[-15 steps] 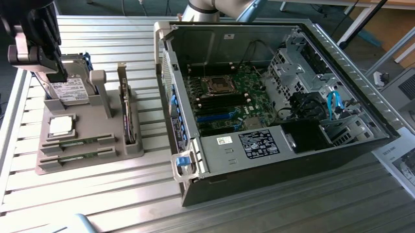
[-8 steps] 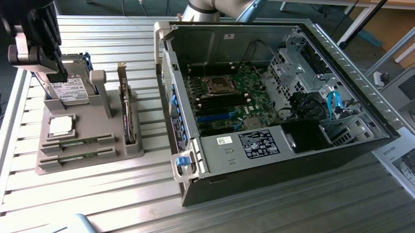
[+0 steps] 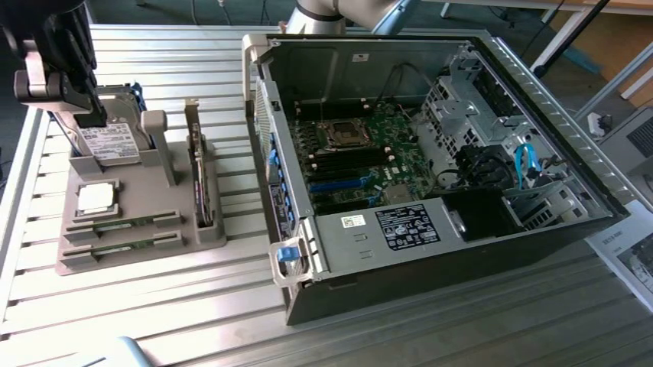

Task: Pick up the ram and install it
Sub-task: 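Pick up the ram and move it above insertion slot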

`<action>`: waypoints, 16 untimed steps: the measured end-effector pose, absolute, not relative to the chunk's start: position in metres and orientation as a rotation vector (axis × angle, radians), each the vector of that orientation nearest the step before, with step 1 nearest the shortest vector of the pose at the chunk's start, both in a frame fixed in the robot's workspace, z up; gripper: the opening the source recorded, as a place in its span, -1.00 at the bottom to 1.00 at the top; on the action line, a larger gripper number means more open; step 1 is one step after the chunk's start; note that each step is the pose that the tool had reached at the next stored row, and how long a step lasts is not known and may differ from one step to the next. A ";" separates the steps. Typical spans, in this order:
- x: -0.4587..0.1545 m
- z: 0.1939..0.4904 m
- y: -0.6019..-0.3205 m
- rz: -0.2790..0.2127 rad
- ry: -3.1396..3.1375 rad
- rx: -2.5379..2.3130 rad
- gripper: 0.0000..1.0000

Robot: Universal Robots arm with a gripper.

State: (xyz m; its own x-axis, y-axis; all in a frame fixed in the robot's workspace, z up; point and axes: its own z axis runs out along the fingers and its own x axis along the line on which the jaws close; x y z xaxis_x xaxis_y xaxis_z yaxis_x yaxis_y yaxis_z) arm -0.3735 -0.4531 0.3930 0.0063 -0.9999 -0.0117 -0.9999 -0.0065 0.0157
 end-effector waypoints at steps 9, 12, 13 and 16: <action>-0.373 0.393 -0.454 -0.030 -2.212 2.226 -0.79; -0.374 0.393 -0.456 -0.030 -2.212 2.226 -0.79; -0.373 0.393 -0.456 -0.030 -2.212 2.226 -0.79; -0.374 0.393 -0.458 -0.030 -2.212 2.226 -0.79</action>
